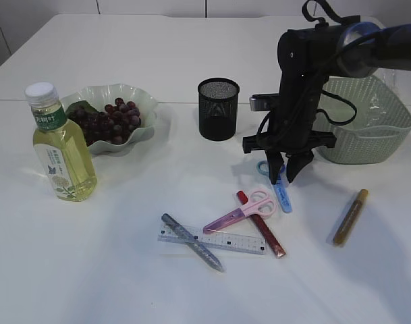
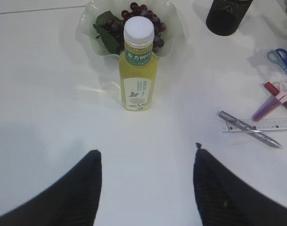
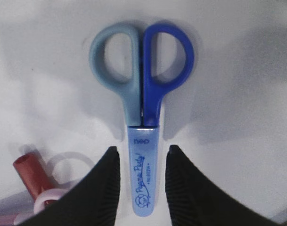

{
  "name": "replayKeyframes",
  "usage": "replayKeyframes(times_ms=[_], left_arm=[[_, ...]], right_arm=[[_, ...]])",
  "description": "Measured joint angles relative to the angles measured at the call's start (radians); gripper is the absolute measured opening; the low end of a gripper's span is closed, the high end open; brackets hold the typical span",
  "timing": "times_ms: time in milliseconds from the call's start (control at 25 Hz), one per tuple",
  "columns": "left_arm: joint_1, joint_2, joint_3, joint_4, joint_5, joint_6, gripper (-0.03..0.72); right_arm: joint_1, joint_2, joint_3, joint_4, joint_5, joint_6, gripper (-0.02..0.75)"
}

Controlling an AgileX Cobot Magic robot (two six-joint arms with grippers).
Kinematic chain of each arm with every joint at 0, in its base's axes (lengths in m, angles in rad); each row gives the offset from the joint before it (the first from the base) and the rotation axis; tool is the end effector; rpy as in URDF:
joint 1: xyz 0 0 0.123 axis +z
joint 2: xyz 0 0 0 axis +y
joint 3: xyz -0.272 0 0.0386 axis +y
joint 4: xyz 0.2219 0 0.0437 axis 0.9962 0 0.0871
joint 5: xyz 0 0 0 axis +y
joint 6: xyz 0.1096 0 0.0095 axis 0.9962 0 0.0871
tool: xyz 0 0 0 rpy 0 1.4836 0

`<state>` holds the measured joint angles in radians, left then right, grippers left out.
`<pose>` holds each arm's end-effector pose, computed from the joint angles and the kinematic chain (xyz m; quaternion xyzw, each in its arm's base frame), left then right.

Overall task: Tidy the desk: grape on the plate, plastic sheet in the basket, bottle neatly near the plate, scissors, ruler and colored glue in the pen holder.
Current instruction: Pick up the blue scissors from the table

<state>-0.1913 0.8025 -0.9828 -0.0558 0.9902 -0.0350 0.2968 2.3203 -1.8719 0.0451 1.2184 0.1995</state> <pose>0.1282 -0.0301 0.3555 0.0668 0.9086 -0.0738 0.4056 0.4112 0.1306 0.1291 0.0408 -0.9989 -0.0194 0.0095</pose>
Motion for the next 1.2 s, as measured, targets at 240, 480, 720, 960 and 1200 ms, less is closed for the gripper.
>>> replayKeyframes(times_ms=[240,480,720,960,1200], left_arm=[[0.0,0.0,0.0,0.0,0.0,0.0,0.443],[0.0,0.0,0.0,0.0,0.0,0.0,0.442],[0.0,0.0,0.0,-0.002,0.0,0.0,0.442],[0.0,0.0,0.0,-0.003,0.0,0.0,0.442],[0.0,0.0,0.0,-0.003,0.0,0.0,0.442]], right_arm=[[0.0,0.0,0.0,0.0,0.0,0.002,0.261],[0.0,0.012,0.0,0.0,0.0,0.002,0.261],[0.0,0.02,0.0,0.0,0.0,0.002,0.261],[0.0,0.042,0.0,0.013,0.0,0.002,0.261],[0.0,0.045,0.0,0.014,0.0,0.002,0.262]])
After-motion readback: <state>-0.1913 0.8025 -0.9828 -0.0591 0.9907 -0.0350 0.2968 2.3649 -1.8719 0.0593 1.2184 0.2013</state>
